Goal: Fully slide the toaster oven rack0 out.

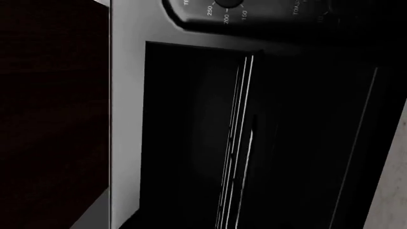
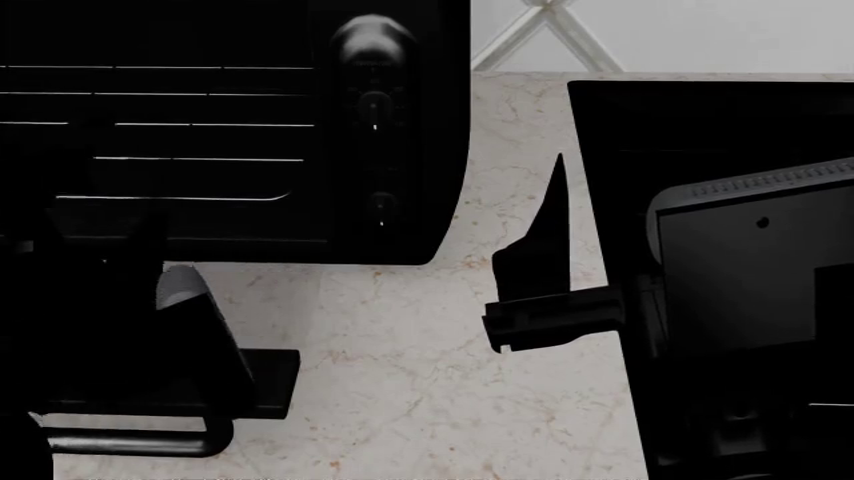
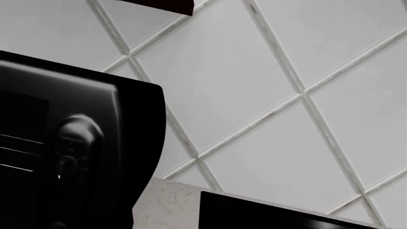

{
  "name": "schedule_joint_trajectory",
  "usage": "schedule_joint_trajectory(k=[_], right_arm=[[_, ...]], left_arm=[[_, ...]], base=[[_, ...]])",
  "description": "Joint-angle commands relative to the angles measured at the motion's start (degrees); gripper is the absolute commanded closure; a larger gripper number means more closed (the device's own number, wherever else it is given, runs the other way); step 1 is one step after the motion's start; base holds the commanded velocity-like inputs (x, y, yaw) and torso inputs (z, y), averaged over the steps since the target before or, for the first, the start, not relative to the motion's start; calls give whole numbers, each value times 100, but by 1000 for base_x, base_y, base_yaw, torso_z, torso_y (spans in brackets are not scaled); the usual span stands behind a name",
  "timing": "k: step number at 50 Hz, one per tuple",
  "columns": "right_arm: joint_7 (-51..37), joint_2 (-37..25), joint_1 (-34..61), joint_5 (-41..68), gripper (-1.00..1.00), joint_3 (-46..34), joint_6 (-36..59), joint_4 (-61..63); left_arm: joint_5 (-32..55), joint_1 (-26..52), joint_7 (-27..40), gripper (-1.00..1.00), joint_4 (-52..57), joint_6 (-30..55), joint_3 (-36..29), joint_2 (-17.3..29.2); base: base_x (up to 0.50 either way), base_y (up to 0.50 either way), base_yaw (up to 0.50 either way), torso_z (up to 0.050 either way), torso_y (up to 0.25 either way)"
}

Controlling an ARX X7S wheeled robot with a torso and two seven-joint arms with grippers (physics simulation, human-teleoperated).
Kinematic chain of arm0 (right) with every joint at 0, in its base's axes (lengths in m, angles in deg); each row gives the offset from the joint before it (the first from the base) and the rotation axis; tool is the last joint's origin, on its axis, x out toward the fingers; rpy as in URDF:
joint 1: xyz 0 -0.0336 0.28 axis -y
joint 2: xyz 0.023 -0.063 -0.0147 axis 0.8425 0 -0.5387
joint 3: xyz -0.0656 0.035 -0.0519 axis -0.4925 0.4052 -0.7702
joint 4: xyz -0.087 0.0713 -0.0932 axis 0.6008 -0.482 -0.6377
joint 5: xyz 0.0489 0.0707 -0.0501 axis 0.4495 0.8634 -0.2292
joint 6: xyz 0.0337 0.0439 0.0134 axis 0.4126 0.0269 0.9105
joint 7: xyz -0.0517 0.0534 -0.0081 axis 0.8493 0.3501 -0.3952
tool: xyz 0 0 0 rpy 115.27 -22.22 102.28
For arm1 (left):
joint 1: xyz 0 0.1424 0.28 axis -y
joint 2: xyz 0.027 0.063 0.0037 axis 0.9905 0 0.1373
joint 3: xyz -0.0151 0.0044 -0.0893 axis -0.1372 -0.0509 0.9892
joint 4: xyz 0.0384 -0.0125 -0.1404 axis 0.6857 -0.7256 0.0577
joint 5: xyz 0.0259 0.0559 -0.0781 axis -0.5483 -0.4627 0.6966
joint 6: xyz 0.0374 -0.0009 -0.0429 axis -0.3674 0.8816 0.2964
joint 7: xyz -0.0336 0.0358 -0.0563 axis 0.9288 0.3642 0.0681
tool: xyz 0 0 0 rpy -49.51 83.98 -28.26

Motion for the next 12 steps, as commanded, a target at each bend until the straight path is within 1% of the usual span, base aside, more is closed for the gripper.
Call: schedule_joint_trajectory(k=[1,7,8,12], right_arm=[[-33,-10,-23,30,-100,-22,-11,-25],[-56,-2,-11,53,-100,-17,41,15],[-58,0,-2,62,-100,-3,79,50],[-76,-3,5,74,-100,-9,108,76]], left_arm=[[-666,-532,344,-100,1302,732,-398,267],[-1821,-779,-157,-100,1892,944,-699,359],[-2356,-983,-406,-100,2157,960,-803,383],[-3016,-1193,-699,-100,2454,919,-868,394]], base=[[0,0,0,0,0],[0,0,0,0,0],[0,0,0,0,0],[0,0,0,0,0]])
